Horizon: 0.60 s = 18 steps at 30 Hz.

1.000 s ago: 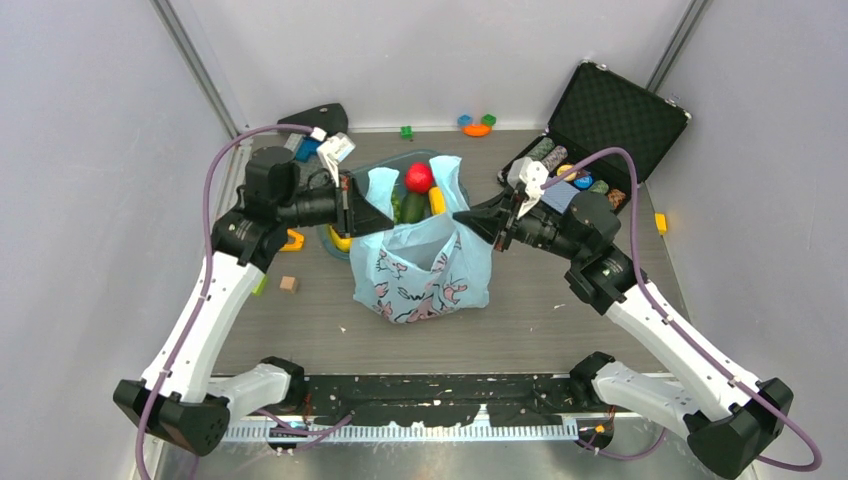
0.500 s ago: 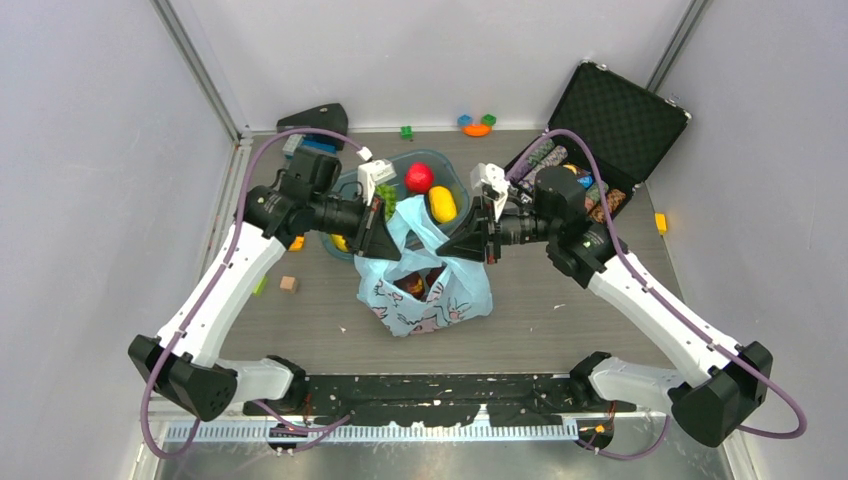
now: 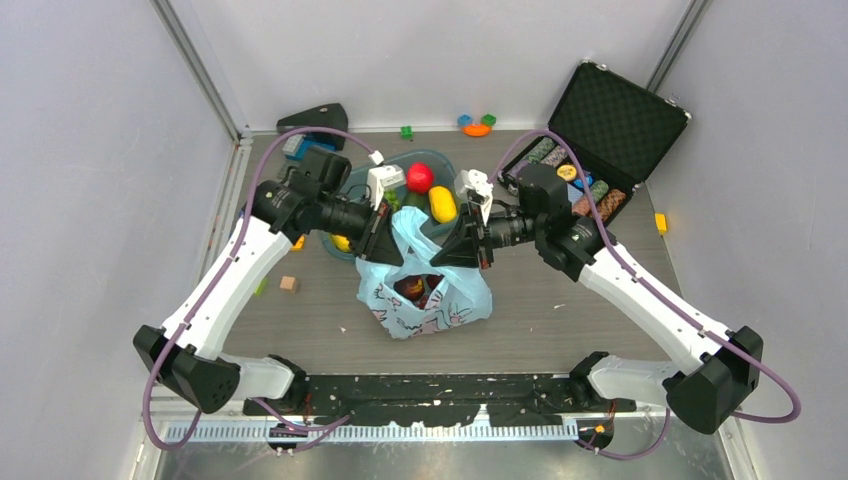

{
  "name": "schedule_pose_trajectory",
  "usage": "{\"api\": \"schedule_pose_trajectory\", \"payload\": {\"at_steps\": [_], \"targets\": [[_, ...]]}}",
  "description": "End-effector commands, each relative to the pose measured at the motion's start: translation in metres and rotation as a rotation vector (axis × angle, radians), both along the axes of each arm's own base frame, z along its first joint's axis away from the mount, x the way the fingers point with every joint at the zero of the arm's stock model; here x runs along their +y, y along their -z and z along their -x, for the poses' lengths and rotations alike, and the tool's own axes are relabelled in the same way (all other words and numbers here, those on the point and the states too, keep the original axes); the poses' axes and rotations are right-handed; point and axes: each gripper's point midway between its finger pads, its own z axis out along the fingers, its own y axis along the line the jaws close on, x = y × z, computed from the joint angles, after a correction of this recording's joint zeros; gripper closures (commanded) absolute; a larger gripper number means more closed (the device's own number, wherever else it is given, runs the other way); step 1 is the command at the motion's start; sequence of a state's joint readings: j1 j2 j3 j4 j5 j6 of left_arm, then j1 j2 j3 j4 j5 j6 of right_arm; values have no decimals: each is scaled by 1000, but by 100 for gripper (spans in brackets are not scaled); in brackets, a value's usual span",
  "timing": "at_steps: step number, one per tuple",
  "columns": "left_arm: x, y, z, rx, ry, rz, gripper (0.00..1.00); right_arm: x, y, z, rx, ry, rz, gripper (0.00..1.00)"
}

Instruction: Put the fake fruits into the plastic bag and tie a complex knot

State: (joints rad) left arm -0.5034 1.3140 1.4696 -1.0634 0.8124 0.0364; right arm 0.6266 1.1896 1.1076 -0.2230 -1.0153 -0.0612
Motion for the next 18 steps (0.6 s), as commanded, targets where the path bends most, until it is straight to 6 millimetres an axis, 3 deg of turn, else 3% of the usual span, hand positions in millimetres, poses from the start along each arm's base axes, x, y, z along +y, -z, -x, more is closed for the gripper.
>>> {"api": "schedule_pose_trajectory", "payload": {"at_steps": [1, 8, 18], "targets": [[2, -18, 13, -85, 65, 41, 78, 2, -15, 1, -41, -19, -22, 95], [1, -26, 20, -115, 97, 67, 59, 7, -12, 2, -27, -41, -7, 95], [-2, -25, 18, -129, 100, 78, 58, 18, -5, 13, -7, -120, 29, 95]]}}
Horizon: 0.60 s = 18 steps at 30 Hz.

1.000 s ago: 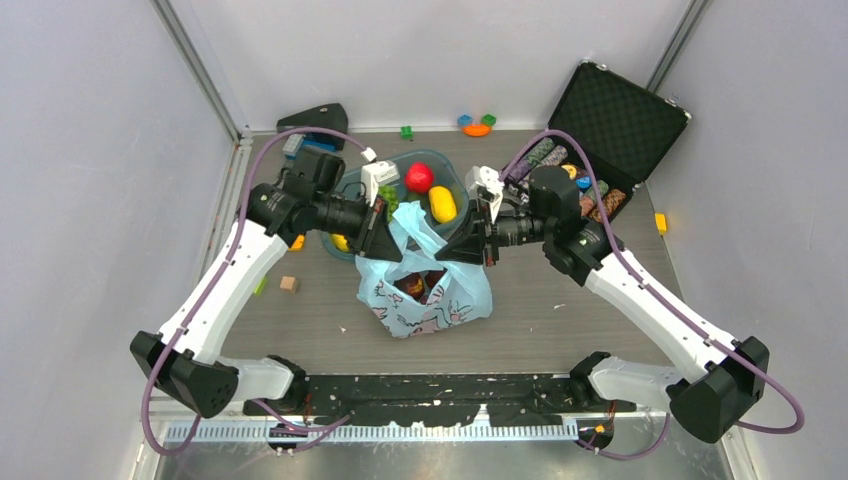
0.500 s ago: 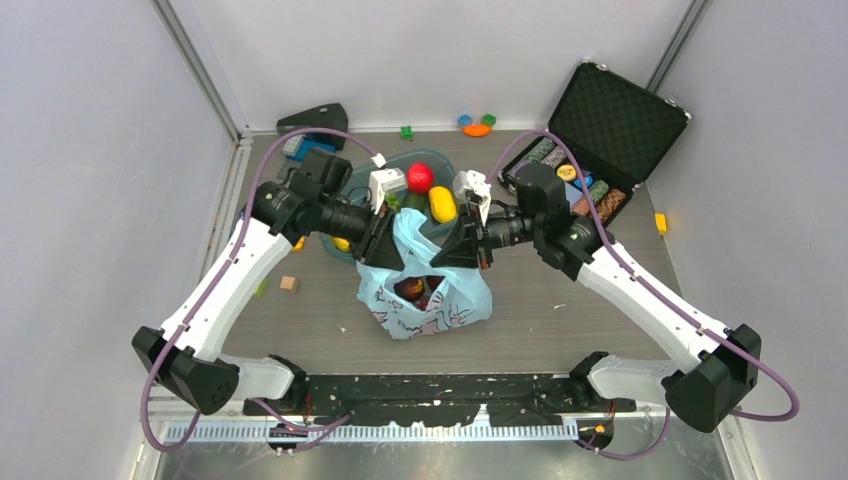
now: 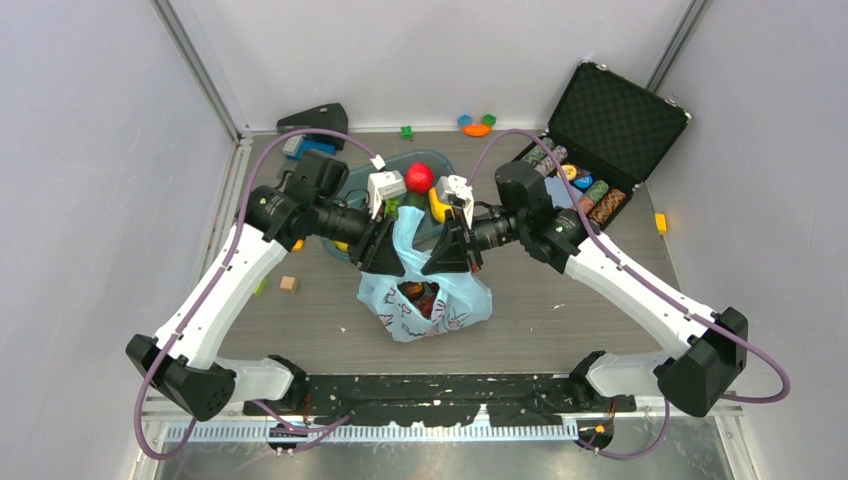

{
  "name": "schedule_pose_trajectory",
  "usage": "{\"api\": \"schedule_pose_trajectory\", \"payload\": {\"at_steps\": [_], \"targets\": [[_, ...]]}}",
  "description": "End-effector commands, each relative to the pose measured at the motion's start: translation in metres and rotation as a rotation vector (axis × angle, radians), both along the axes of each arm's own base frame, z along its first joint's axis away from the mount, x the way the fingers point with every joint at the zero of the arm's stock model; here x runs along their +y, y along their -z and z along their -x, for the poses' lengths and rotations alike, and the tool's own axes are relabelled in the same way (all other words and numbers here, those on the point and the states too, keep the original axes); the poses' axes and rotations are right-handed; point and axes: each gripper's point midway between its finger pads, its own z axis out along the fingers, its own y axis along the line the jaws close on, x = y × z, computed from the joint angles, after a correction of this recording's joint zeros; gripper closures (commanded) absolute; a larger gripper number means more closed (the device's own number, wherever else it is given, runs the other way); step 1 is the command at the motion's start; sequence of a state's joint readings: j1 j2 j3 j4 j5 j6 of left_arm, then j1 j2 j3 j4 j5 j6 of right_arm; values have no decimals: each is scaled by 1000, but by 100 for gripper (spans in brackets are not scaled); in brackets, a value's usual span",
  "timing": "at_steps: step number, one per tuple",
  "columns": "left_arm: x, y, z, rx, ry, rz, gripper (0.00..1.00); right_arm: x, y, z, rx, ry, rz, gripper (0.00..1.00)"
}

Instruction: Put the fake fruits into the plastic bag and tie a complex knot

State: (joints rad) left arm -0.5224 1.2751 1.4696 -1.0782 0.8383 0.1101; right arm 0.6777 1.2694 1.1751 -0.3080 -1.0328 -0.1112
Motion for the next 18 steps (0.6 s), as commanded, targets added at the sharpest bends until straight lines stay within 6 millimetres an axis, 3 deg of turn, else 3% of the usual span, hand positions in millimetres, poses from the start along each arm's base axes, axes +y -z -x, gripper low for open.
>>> {"api": "schedule_pose_trajectory", "payload": {"at_steps": [1, 10, 14, 18], "targets": [[-2, -15, 4, -53, 28, 51, 59, 3, -12, 5, -33, -48, -11, 95], [-6, -13, 8, -56, 61, 83, 66, 2, -4, 5, -26, -64, 35, 95], [-7, -13, 12, -57, 88, 105, 47, 2, -4, 6, -24, -75, 36, 95], [-7, -14, 14, -70, 105, 122, 43, 1, -4, 8, -24, -84, 35, 95]]}}
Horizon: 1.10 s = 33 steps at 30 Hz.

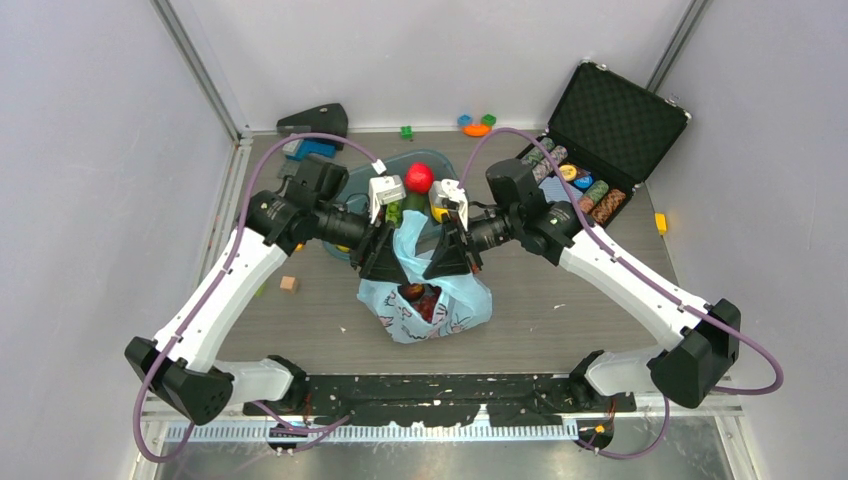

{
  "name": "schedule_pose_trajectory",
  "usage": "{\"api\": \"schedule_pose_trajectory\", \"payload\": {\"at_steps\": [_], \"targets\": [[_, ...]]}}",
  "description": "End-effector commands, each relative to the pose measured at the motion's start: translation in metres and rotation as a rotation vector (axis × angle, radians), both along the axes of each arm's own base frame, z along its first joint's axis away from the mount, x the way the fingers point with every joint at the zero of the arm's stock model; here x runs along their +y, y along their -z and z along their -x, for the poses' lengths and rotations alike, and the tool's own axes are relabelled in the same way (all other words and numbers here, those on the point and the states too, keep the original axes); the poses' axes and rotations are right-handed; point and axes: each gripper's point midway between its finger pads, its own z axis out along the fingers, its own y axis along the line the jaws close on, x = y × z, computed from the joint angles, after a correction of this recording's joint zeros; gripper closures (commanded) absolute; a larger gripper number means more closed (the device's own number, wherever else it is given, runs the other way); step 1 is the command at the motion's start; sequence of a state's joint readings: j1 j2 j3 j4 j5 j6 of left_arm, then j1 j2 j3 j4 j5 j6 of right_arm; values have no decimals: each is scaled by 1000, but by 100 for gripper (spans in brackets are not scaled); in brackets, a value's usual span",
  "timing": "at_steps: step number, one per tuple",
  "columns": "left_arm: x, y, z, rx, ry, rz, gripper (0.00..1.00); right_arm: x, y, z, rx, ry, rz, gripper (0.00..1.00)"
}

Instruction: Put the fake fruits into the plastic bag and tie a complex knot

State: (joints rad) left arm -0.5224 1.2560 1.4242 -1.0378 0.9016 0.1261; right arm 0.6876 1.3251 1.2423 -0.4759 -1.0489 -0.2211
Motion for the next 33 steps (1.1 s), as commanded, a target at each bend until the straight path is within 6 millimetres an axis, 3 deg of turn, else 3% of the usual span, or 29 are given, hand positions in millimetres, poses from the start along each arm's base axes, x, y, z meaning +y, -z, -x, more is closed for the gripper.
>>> {"api": "schedule_pose_trajectory", "payload": {"at_steps": [1, 6, 12, 17, 19, 21, 22, 23, 24, 25, 28, 29, 33], "targets": [[-4, -14, 7, -71, 56, 78, 43, 2, -19, 4, -44, -37, -39, 95], [-7, -16, 4, -75, 54, 96, 50, 2, -18, 6, -35, -55, -42, 95], [-11, -13, 3, -54, 58, 114, 71, 2, -16, 5, -32, -53, -25, 95], [-12, -14, 3, -63, 62, 127, 97, 0, -18, -2, -58, -4, -7, 94], [-11, -14, 4, -80, 61, 135, 100, -1, -22, -7, -67, 31, -12, 84], [-11, -14, 4, -98, 57, 146, 100, -3, -28, -15, -76, 77, -31, 67], [-11, -16, 4, -109, 54, 156, 100, -4, -25, -16, -67, 94, -30, 52], [-11, -17, 3, -121, 49, 165, 100, -5, -34, -19, -72, 117, -60, 46], [-12, -17, 4, -125, 46, 172, 100, -5, -29, -20, -63, 134, -58, 34], [-12, -19, 2, -141, 41, 183, 100, -5, -39, -22, -74, 158, -93, 25], [-13, -21, 2, -158, 35, 201, 100, -6, -40, -20, -50, 197, -149, 16], [-13, -21, 2, -163, 34, 204, 100, -3, -47, -21, -45, 208, -185, 15], [-12, -22, -2, -173, 6, 201, 100, 2, -44, -19, -21, 221, -198, 13]]}}
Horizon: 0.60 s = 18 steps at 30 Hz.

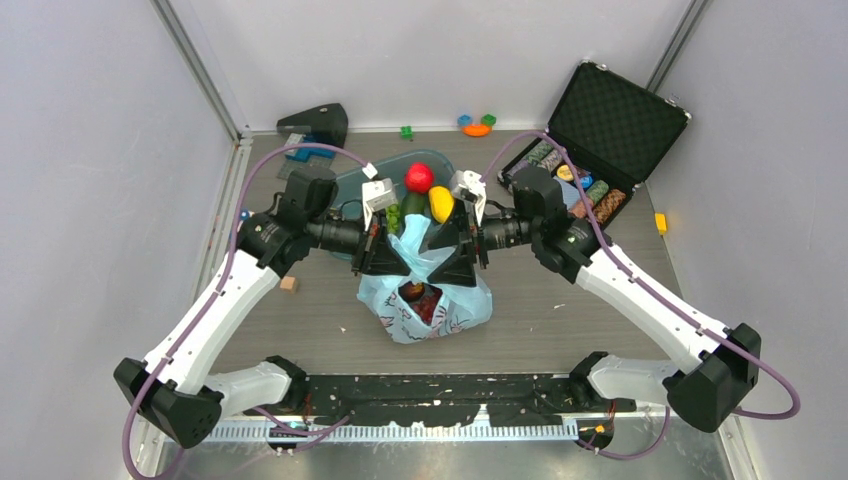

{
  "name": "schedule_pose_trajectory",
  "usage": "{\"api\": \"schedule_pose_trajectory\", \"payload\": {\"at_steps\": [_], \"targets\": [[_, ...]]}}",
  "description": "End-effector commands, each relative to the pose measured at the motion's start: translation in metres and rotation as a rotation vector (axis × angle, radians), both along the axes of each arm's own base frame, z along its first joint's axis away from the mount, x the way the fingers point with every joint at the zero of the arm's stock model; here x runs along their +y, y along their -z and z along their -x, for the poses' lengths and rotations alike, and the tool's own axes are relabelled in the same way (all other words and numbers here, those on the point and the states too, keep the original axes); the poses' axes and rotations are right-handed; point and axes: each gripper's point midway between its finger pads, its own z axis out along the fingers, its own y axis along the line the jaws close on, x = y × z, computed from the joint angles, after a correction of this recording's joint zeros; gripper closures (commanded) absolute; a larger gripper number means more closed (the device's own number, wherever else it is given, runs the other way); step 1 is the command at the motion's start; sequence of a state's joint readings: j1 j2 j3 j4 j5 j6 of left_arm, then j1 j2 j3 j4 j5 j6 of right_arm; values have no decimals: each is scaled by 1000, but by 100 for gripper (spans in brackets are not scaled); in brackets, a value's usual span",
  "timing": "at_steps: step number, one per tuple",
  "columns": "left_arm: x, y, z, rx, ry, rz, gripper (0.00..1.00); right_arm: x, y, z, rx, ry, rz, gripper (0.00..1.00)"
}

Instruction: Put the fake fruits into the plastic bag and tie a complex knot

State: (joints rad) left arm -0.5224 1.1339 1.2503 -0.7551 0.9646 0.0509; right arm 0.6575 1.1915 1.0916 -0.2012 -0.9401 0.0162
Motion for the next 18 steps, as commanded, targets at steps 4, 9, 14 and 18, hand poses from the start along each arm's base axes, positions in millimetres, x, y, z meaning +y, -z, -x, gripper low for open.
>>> {"api": "schedule_pose_trajectory", "payload": {"at_steps": [4, 9, 14, 18], "targets": [[-4, -13, -6, -57, -16, 54, 100, 17, -31, -4, -46, 64, -122, 13], [-5, -14, -6, -61, -17, 56, 100, 24, -29, -2, -44, 55, -116, 18], [-5, -15, -1, -56, 4, 67, 100, 31, -21, -4, -11, 39, -103, 50], [-3, -16, 6, -62, 37, 67, 97, 33, -19, -4, -7, 33, -105, 81]]}}
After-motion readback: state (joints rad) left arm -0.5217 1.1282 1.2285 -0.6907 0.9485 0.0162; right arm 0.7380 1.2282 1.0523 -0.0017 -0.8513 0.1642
